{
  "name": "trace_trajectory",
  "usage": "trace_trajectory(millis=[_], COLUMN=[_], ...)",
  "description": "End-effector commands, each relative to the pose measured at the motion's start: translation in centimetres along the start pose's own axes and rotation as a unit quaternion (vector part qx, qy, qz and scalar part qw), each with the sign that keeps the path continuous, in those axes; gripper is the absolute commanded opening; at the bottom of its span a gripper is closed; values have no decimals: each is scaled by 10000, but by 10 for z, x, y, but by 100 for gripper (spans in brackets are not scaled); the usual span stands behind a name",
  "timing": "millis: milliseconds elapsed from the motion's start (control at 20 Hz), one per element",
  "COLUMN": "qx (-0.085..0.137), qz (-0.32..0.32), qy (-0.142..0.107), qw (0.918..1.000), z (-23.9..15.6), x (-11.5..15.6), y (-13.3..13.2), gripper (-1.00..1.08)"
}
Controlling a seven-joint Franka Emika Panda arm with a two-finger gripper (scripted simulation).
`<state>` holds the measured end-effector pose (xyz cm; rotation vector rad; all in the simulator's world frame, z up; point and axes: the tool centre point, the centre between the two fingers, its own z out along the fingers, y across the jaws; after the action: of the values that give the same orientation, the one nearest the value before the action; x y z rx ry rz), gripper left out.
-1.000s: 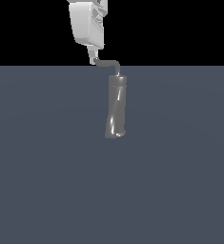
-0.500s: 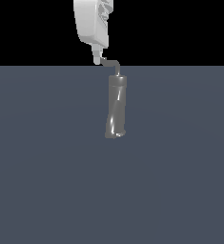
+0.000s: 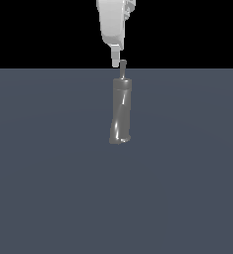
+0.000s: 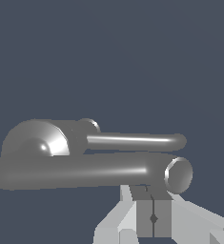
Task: Turn on the faucet by rotating a designated handle.
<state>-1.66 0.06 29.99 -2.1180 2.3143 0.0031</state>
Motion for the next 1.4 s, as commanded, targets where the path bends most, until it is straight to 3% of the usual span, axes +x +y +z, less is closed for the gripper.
trace_trajectory(millis=[0,100,150,1250,1300,1350], qx=[-5,-6,-3,-7,-7,-31], qz=[182,185,-36,183,183,-158], qy=[22,23,0,23,23,-47], qw=[9998,9998,10000,9998,9998,9999], z=[0,0,0,-1,-1,0], x=[38,45,13,105,105,59], y=[1,2,2,-49,-49,-48], gripper=[-100,-100,-100,-100,-100,-100])
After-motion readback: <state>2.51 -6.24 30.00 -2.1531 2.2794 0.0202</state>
